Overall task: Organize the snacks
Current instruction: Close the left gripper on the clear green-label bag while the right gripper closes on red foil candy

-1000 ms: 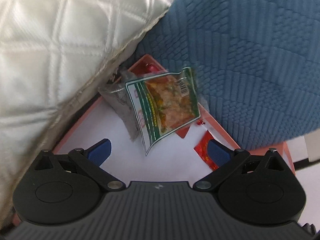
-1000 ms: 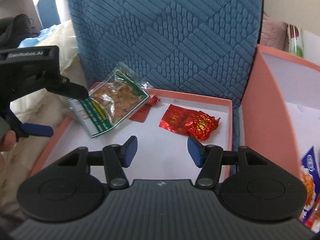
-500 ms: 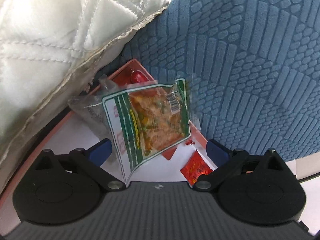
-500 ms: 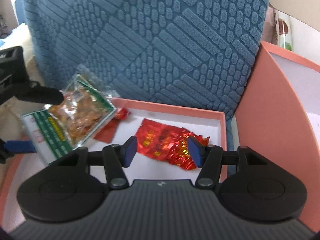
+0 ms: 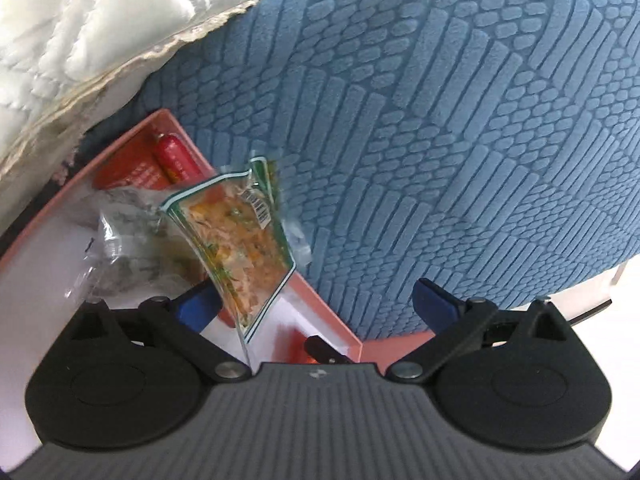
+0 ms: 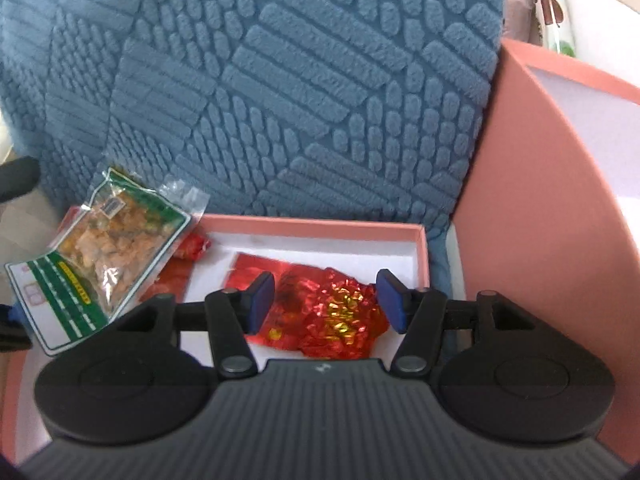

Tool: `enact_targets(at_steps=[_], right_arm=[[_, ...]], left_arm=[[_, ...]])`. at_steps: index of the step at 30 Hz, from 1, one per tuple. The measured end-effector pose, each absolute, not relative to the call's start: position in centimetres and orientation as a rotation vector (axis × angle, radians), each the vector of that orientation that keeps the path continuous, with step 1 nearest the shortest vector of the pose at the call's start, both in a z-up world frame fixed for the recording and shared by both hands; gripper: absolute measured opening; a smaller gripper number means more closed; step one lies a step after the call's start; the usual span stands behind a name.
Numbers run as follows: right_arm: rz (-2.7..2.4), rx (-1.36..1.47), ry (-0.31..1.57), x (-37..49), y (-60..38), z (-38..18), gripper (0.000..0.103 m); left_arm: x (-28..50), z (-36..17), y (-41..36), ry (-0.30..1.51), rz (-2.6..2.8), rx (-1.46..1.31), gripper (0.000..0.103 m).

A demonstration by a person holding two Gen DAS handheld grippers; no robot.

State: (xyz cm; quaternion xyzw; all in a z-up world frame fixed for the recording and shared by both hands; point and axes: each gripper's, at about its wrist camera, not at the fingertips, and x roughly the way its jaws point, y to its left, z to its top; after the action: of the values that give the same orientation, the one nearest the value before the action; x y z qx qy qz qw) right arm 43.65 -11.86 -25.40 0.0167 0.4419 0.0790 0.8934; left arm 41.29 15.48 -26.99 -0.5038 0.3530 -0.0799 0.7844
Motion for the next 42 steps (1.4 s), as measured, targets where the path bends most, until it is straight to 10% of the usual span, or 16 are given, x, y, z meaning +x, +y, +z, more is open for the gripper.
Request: enact_targets(at_steps=[18,26,32,42], right_arm=[[0.247,-0.014,0.932,42.5,-12.0,-24.1,0.059],[0.263,-0.073,0.918,41.0,-10.3,-24.4,0.059],[0.248,-0.079,0.936,41.2,-10.5,-25.1,0.076],[0.25,-0.093,0.958,41.3,-10.5,-25.7,0.076]], left_arm=[[42.0,-29.6,14.3,0.781,-0.015,-1.076,0.074],[43.4,-30.5,13.1,0.838,0.042,-0.998,0.036],[43.1,-30.4,13.2,0.844,0.041,-0.991,0.028],[42.5,-28.8,13.6,0.855,0.031,-0.958,0.026]])
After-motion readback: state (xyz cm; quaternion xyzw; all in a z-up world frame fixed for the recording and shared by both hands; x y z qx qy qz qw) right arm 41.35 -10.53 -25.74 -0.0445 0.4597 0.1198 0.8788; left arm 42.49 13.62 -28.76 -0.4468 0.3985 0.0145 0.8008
